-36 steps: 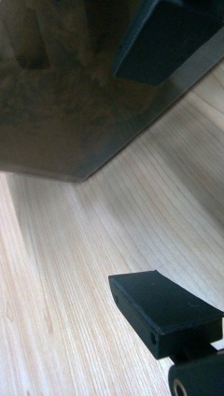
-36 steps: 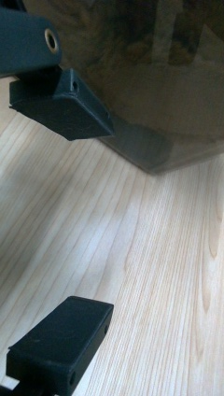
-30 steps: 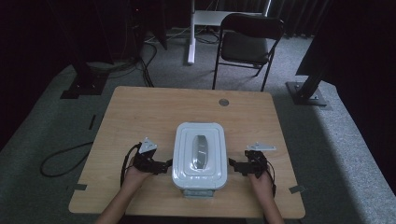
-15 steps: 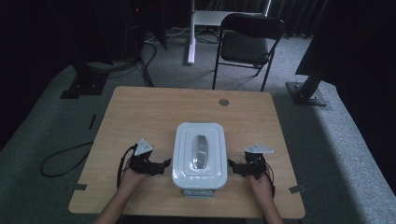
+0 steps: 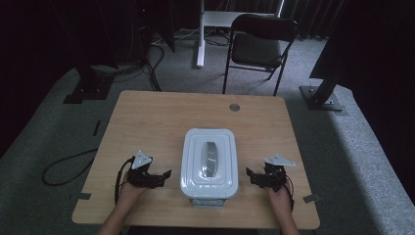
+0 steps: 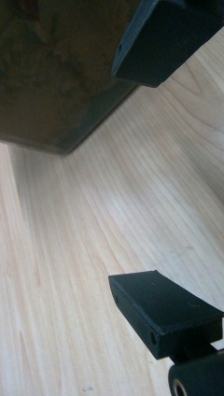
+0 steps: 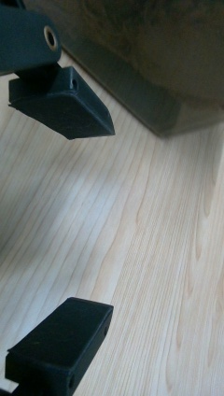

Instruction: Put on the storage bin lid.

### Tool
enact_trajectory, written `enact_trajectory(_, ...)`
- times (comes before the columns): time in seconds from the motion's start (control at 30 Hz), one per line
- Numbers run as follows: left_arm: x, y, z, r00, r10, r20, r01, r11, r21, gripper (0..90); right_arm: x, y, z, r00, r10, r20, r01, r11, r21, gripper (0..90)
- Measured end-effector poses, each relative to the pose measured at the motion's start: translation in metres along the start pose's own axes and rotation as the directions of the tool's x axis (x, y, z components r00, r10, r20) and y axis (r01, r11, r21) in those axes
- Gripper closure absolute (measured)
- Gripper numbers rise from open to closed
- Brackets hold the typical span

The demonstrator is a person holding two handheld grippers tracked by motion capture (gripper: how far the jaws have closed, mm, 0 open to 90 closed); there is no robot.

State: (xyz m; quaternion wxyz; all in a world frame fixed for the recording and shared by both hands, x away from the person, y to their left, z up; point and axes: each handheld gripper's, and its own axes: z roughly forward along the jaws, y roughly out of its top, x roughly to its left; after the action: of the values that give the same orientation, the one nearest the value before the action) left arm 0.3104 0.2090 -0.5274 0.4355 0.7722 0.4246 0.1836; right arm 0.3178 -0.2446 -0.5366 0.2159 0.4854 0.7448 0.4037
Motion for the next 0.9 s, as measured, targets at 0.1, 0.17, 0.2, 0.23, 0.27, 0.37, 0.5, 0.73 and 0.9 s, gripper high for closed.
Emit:
enact_trajectory(0.1,0.006,-0.006,-0.005,0.9994,-0.022,-0.028,0.022,0.9996,-0.016,4.5,-0.005,-0.005,-0.006,0.9989,0.020,0.042,-0.018,0.999,-0.033,11.8)
enact_trajectory(0.17,0.009,-0.009,-0.008,0.9983,-0.027,-0.052,0.026,0.9996,-0.013,4.5,-0.007,-0.008,-0.010,0.9976,0.024,0.065,-0.021,0.999,-0.043,11.8)
enact_trajectory(0.2,0.009,-0.009,-0.008,0.9983,-0.027,-0.052,0.026,0.9996,-0.013,4.5,-0.007,-0.008,-0.010,0.9976,0.024,0.065,-0.021,0.999,-0.043,11.8)
enact_trajectory(0.23,0.012,-0.011,-0.010,0.9973,-0.041,-0.062,0.040,0.9991,-0.016,4.5,-0.011,-0.010,-0.013,0.9966,0.034,0.076,-0.031,0.998,-0.050,11.7)
enact_trajectory(0.27,0.012,-0.011,-0.010,0.9973,-0.041,-0.062,0.040,0.9991,-0.016,4.5,-0.011,-0.010,-0.013,0.9966,0.034,0.076,-0.031,0.998,-0.050,11.7)
enact_trajectory(0.37,0.019,-0.017,-0.015,0.9938,-0.054,-0.097,0.054,0.9985,-0.008,4.5,-0.018,-0.015,-0.017,0.9932,0.050,0.105,-0.045,0.998,-0.048,11.0)
enact_trajectory(0.5,0.023,-0.021,-0.018,0.9913,-0.060,-0.118,0.059,0.9982,-0.008,4.5,-0.021,-0.018,-0.020,0.9916,0.053,0.118,-0.048,0.998,-0.050,11.0)
enact_trajectory(0.73,0.030,-0.028,-0.027,0.9826,-0.086,-0.165,0.083,0.9962,-0.025,4.5,-0.031,-0.023,-0.025,0.9860,0.070,0.152,-0.061,0.996,-0.061,11.0)
enact_trajectory(0.9,0.036,-0.034,-0.035,0.9710,-0.115,-0.210,0.110,0.9933,-0.035,4.5,-0.035,-0.025,-0.026,0.9785,0.086,0.187,-0.078,0.996,-0.051,11.0)
